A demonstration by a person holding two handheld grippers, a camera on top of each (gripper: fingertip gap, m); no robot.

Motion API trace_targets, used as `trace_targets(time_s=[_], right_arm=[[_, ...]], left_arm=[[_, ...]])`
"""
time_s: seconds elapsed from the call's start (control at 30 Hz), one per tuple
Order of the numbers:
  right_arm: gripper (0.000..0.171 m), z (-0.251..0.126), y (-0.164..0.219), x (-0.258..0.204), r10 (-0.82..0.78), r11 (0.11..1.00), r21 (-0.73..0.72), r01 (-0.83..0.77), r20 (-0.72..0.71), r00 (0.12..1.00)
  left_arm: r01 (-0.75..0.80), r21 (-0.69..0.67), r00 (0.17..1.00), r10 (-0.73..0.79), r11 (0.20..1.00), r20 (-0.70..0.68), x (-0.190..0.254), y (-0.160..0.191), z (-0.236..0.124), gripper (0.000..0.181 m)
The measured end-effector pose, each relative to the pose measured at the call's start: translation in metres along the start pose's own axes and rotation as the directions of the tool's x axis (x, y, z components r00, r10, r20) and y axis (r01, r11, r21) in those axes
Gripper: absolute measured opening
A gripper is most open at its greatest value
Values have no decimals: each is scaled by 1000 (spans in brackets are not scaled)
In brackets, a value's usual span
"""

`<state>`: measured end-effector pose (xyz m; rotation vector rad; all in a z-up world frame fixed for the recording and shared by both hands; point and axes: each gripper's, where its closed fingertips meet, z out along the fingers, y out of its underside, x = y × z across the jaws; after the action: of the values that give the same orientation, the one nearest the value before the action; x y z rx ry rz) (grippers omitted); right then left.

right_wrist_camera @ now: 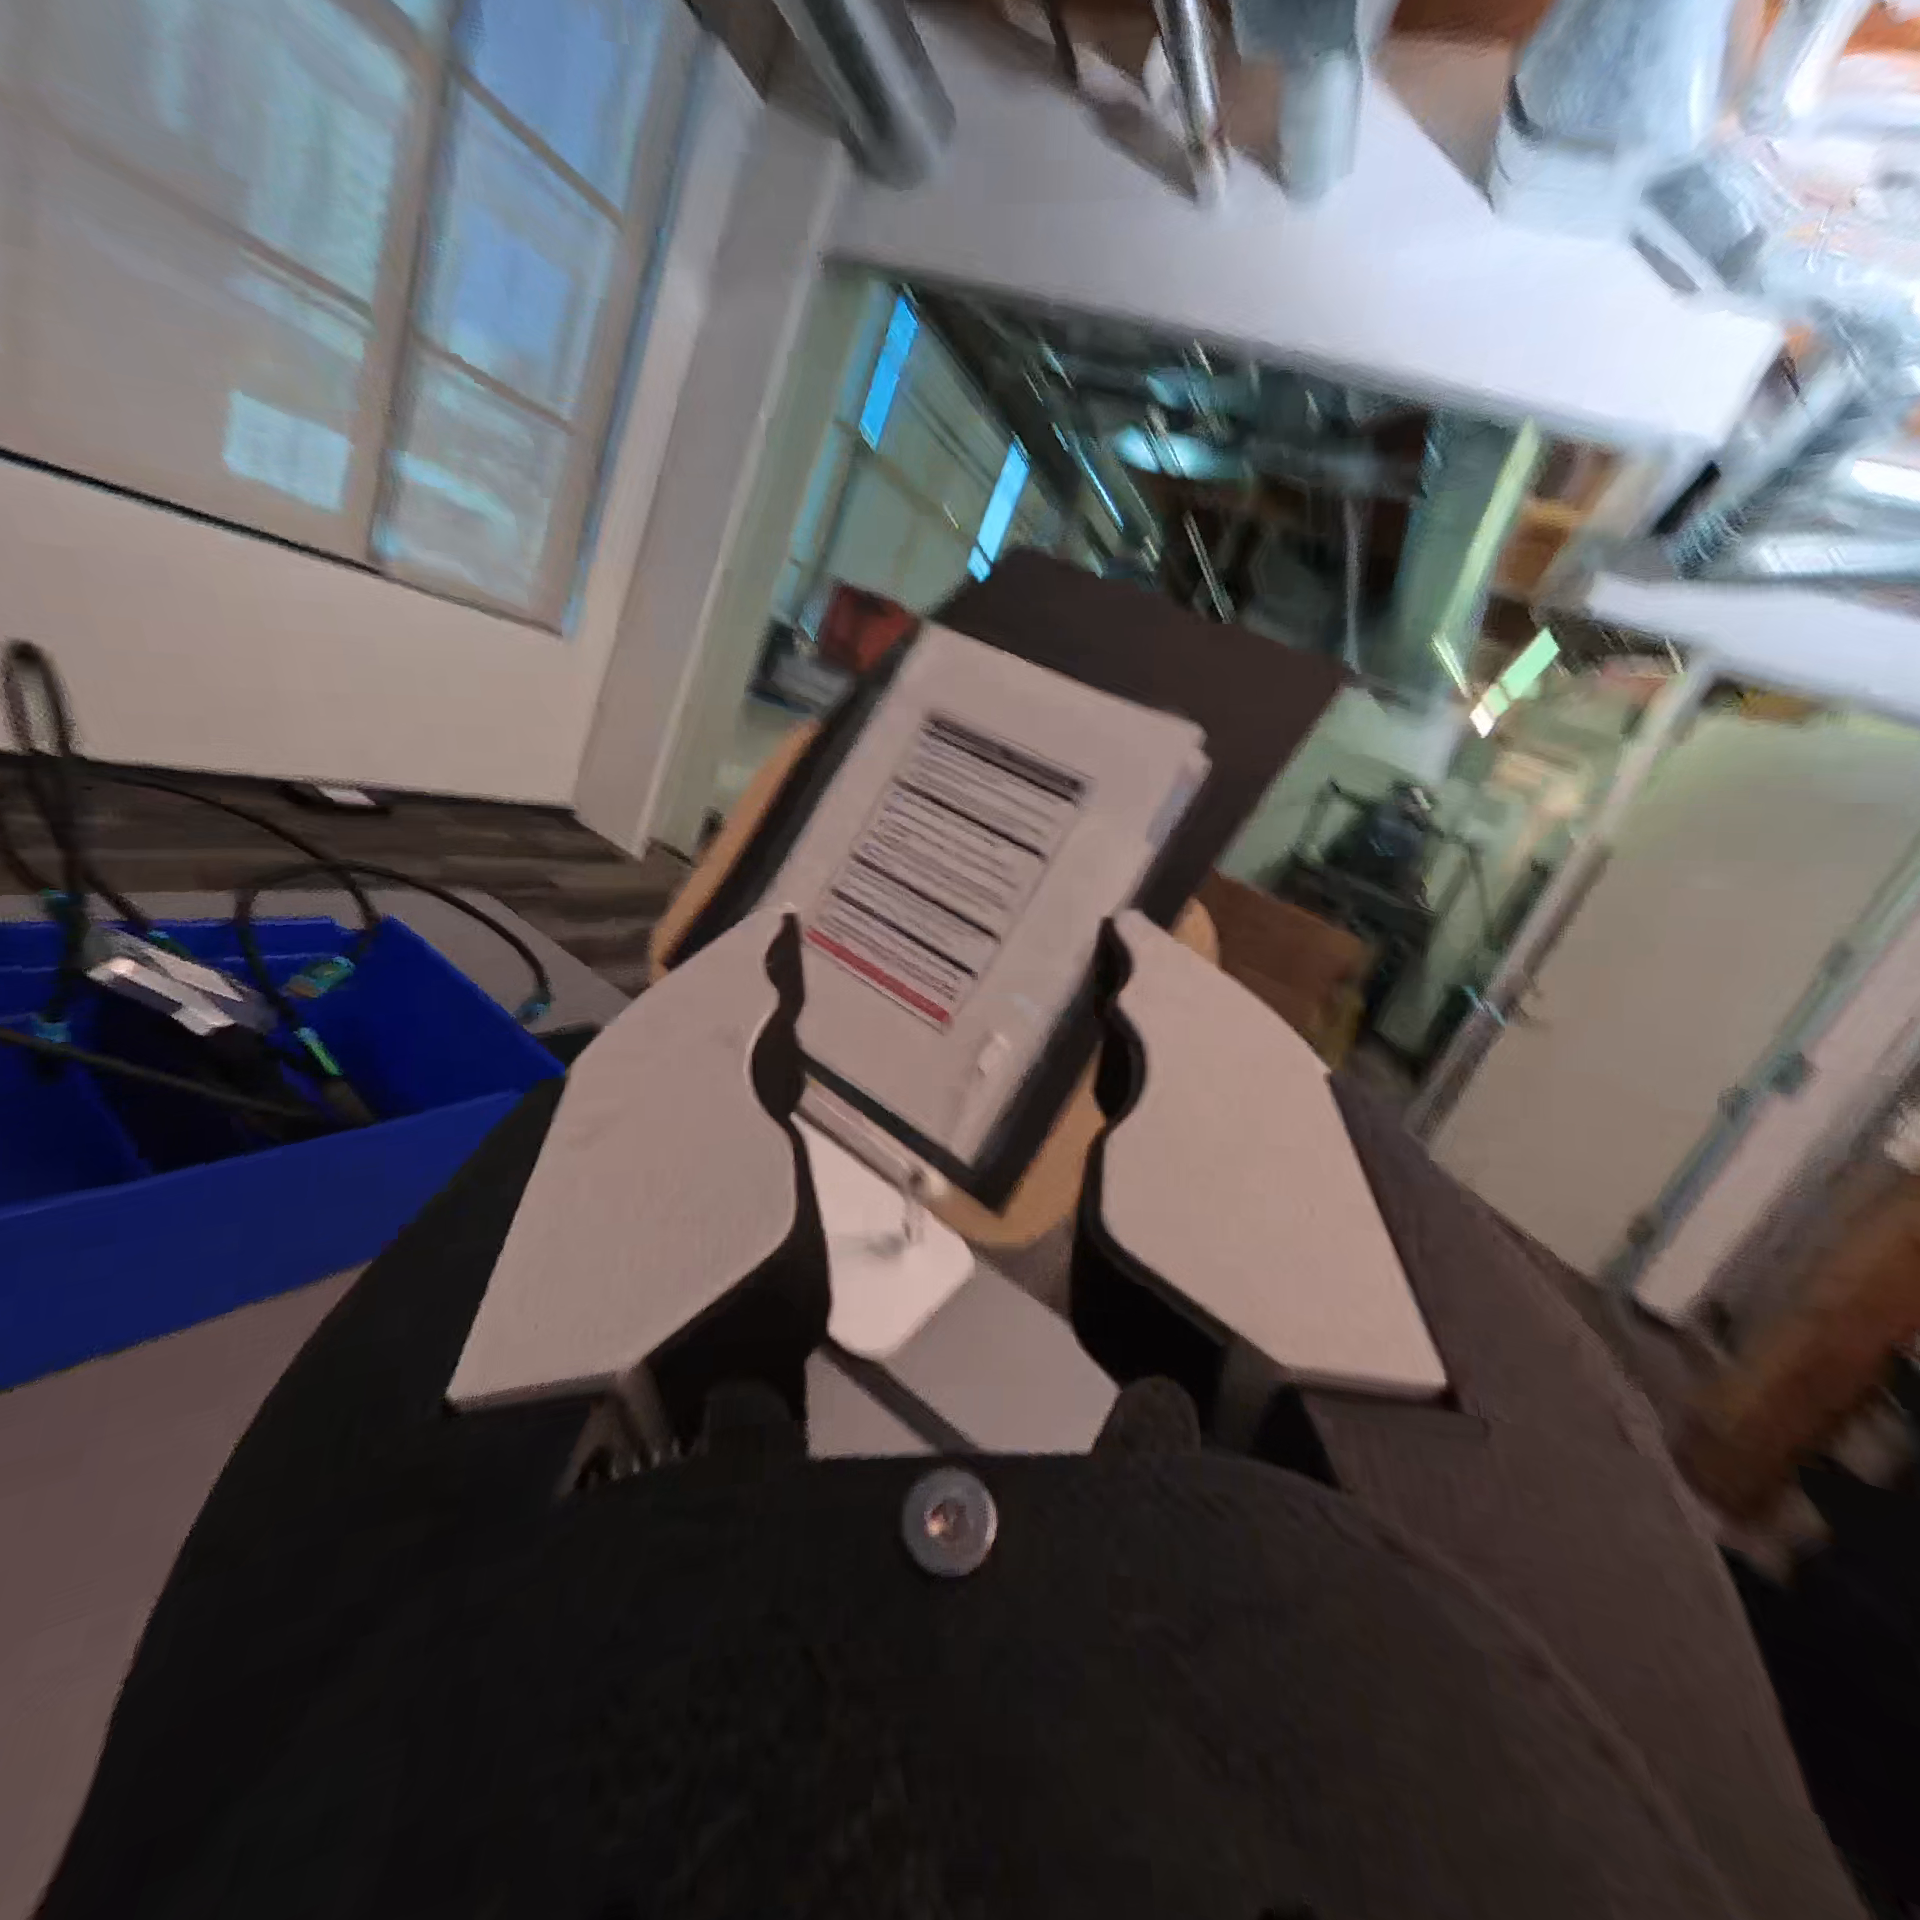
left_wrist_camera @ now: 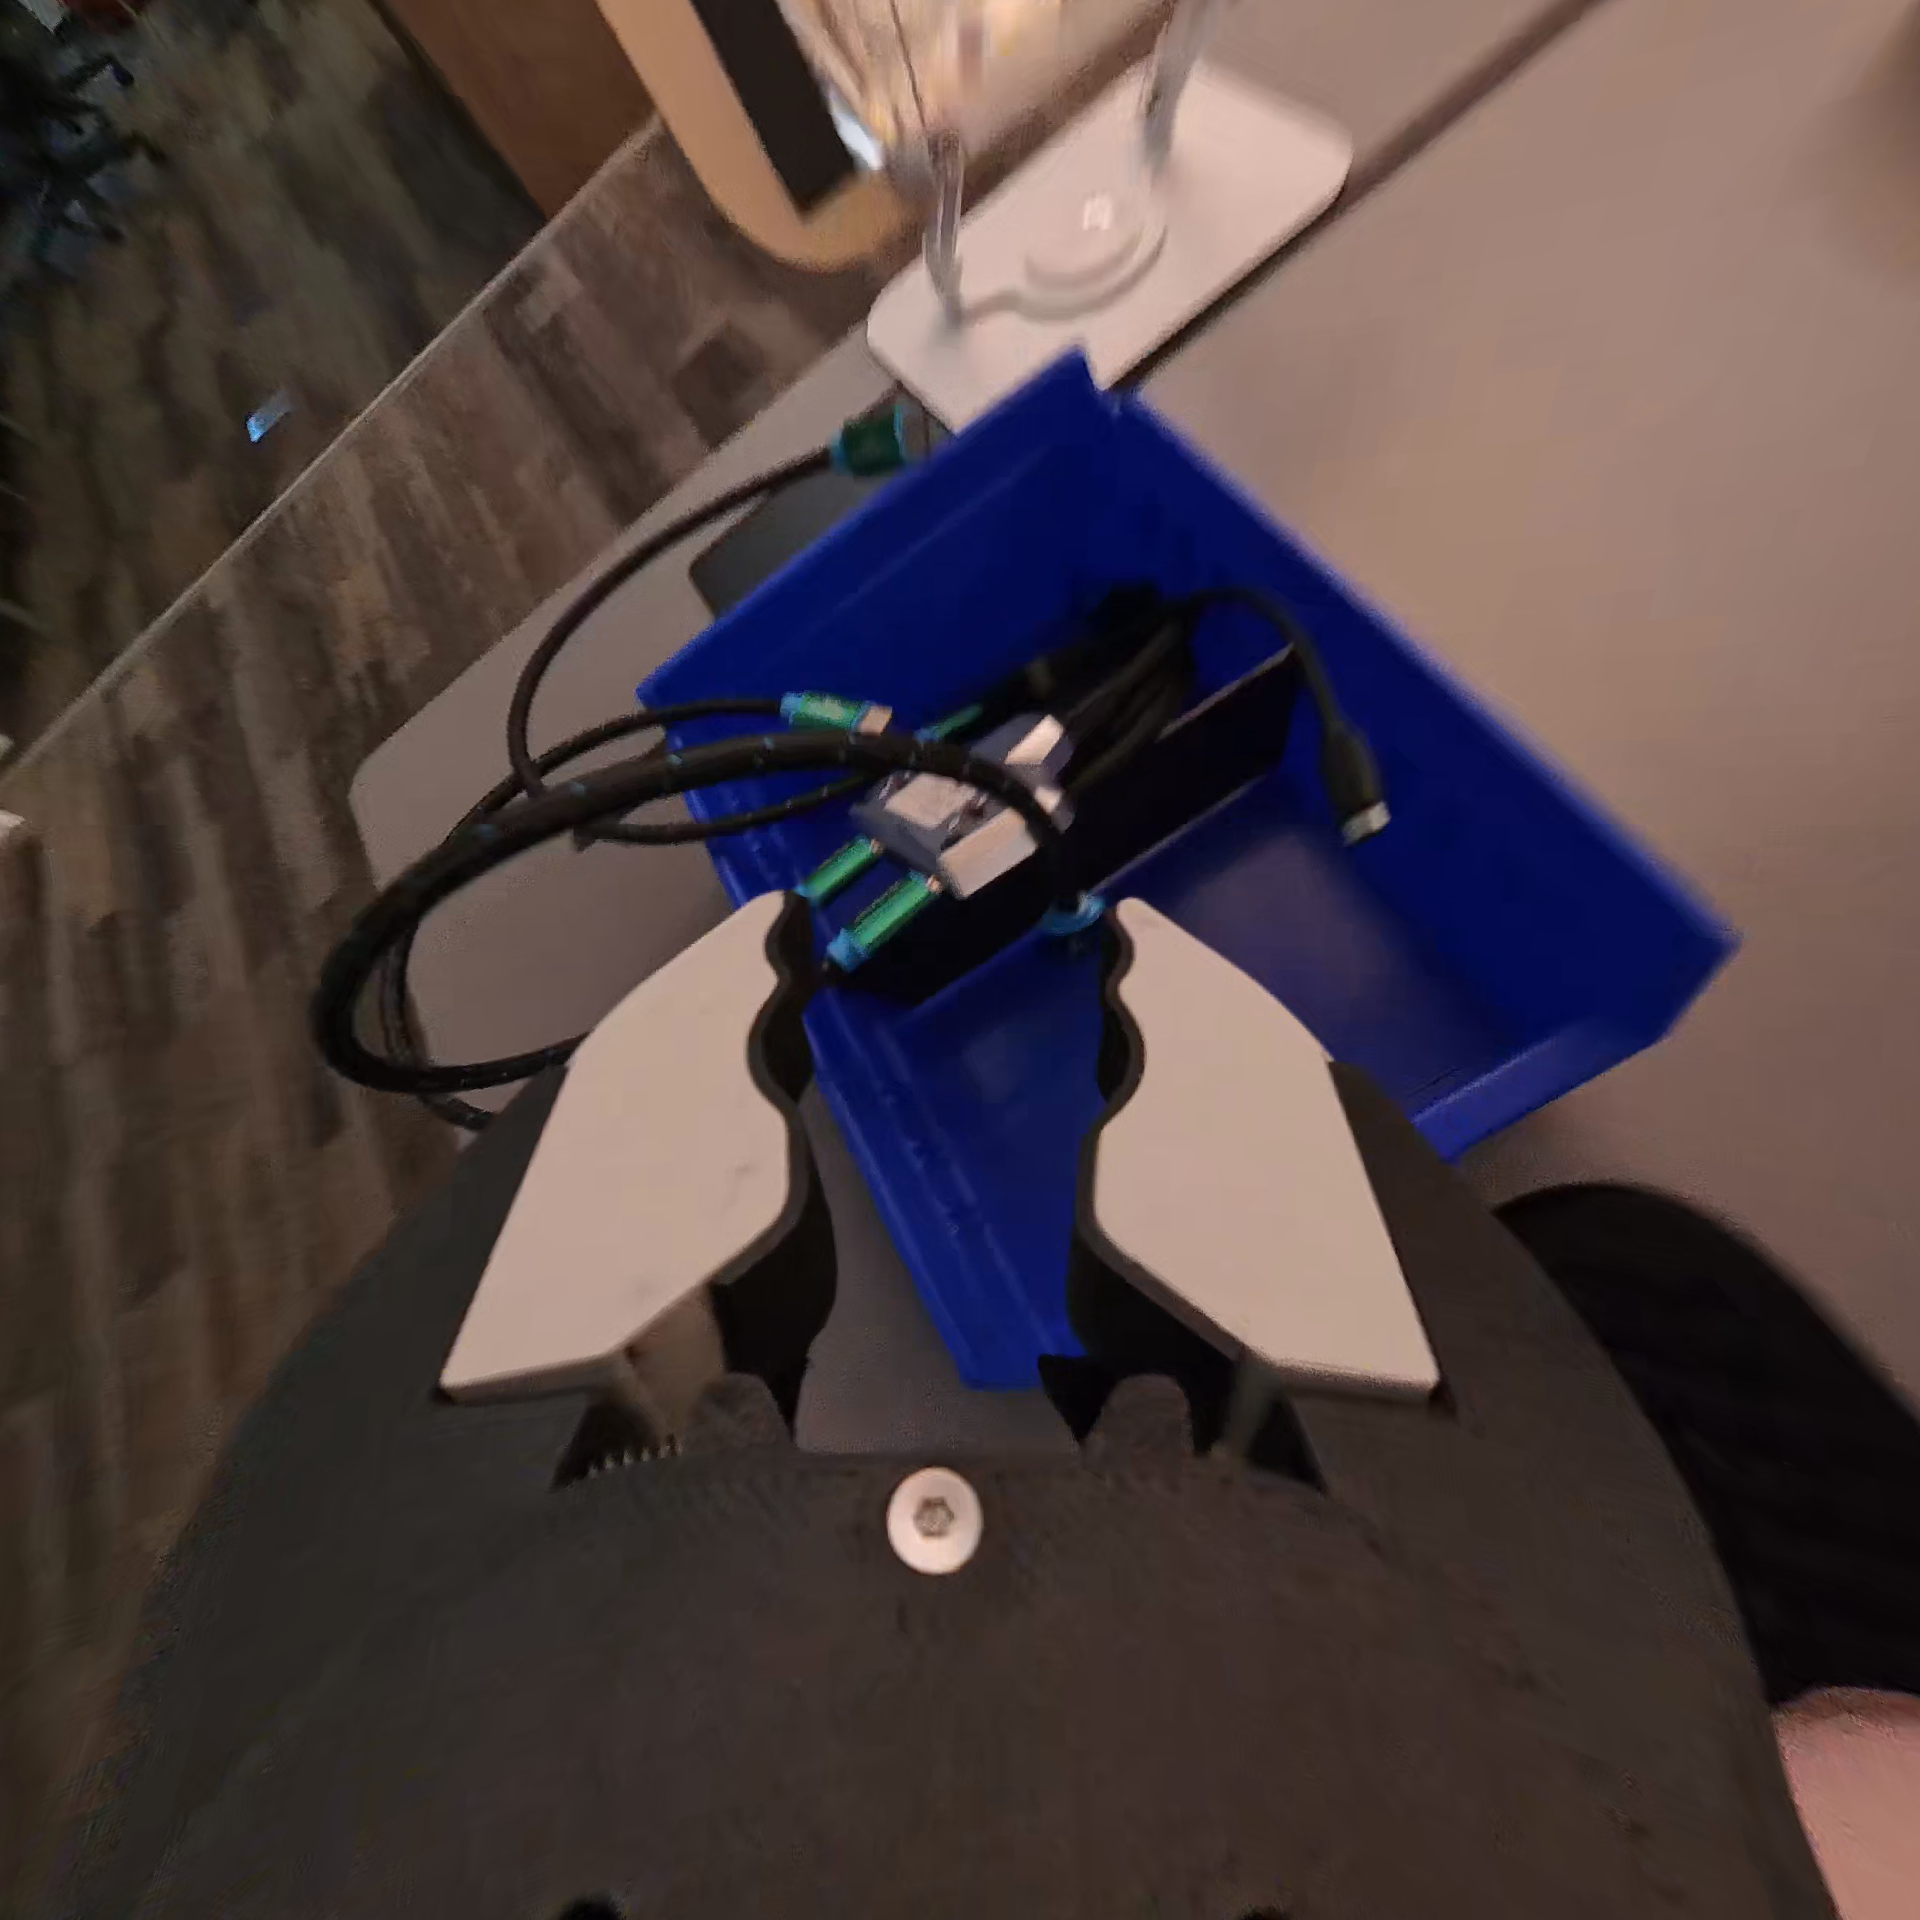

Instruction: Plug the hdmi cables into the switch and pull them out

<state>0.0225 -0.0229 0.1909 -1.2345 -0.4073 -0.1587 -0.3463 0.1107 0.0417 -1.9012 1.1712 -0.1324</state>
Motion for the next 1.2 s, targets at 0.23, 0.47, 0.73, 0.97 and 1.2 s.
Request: trace_targets(time_s=[0.23, 0.47, 0.73, 0.97, 1.2], right_arm=[[53, 17, 55, -13, 89, 984, -163, -67, 133, 987], [53, 4, 54, 5, 291, 952, -143, -271, 145, 946], [52, 1, 62, 3, 356, 927, -190, -323, 177, 917], [52, 5, 66, -11, 350, 926, -225, -303, 217, 911], [52, 9, 69, -21, 342, 927, -245, -283, 245, 907]], left_arm=[[-250, -89, 960, 259, 964, 109, -19, 23, 44, 52], [-364, -99, 926, 371, 926, 69, -6, 28, 72, 44], [-441, -188, 884, 461, 878, 77, -2, 33, 91, 49], [-524, -267, 825, 560, 809, 76, 2, 37, 118, 38], [-493, -310, 849, 528, 813, 35, 5, 34, 110, 30]])
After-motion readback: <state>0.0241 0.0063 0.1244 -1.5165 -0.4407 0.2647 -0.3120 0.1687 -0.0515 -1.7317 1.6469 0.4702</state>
